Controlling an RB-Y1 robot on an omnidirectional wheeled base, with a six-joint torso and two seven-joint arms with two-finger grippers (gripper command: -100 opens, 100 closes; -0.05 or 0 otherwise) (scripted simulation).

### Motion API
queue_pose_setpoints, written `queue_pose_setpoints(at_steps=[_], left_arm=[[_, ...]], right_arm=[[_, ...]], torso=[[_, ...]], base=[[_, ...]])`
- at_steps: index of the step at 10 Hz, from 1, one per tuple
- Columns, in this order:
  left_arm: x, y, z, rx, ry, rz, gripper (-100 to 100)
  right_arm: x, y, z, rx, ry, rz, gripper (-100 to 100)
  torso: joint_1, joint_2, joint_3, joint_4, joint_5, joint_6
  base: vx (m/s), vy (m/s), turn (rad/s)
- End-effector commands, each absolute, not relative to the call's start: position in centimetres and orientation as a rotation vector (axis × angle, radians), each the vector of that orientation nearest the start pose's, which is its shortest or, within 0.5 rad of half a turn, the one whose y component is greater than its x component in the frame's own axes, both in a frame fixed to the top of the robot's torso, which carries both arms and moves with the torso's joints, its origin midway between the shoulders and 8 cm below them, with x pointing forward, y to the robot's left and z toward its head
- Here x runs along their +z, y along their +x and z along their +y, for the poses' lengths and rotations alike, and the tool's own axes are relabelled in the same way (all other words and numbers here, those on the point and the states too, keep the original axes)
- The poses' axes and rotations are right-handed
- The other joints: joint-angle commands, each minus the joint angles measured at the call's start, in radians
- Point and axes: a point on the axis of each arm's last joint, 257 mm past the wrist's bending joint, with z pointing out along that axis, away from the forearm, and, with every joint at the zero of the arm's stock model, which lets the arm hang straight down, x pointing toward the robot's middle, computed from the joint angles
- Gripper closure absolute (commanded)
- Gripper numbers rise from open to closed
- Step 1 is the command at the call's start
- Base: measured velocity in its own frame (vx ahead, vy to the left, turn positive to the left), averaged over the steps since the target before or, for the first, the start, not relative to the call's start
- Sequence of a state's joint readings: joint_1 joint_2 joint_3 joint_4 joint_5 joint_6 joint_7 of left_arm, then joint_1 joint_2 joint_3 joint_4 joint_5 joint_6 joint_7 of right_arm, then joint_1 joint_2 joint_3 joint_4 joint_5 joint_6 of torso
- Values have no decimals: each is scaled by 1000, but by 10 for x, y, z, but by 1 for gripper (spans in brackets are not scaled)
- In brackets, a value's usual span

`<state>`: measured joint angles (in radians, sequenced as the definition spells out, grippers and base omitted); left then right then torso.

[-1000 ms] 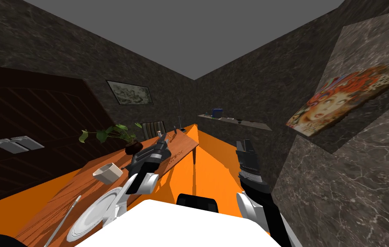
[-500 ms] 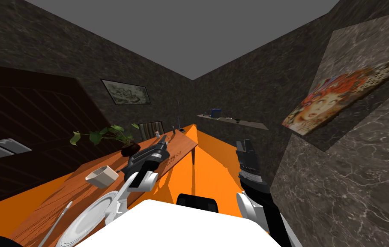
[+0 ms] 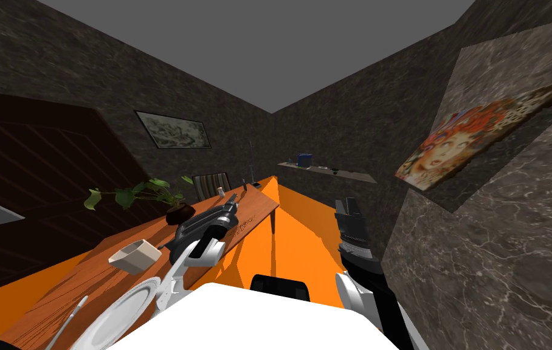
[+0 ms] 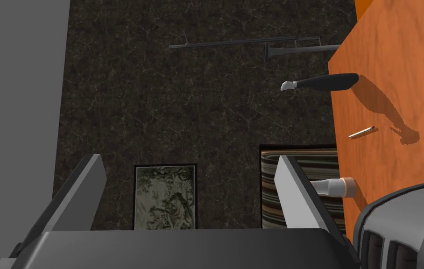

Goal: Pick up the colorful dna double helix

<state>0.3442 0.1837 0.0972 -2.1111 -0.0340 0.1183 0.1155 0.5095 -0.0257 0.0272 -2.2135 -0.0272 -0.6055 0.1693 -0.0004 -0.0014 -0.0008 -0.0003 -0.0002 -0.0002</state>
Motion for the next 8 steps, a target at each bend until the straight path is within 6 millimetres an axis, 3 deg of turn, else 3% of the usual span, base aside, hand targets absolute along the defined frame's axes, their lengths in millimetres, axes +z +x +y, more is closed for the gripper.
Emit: queue_pose_setpoints(at_steps=[1, 8], left_arm=[[-146, 450, 347, -1034, -1157, 1118, -100], [-208, 456, 377, -959, -1393, 1169, -100]], right_arm=[[11, 339, -272, 1192, 574, 634, 0], [11, 339, -272, 1192, 574, 634, 0]], torso=[[0, 0, 0, 0, 0, 0], [0, -1, 0, 0, 0, 0]], base=[[26, -11, -50], [28, -8, -40]])
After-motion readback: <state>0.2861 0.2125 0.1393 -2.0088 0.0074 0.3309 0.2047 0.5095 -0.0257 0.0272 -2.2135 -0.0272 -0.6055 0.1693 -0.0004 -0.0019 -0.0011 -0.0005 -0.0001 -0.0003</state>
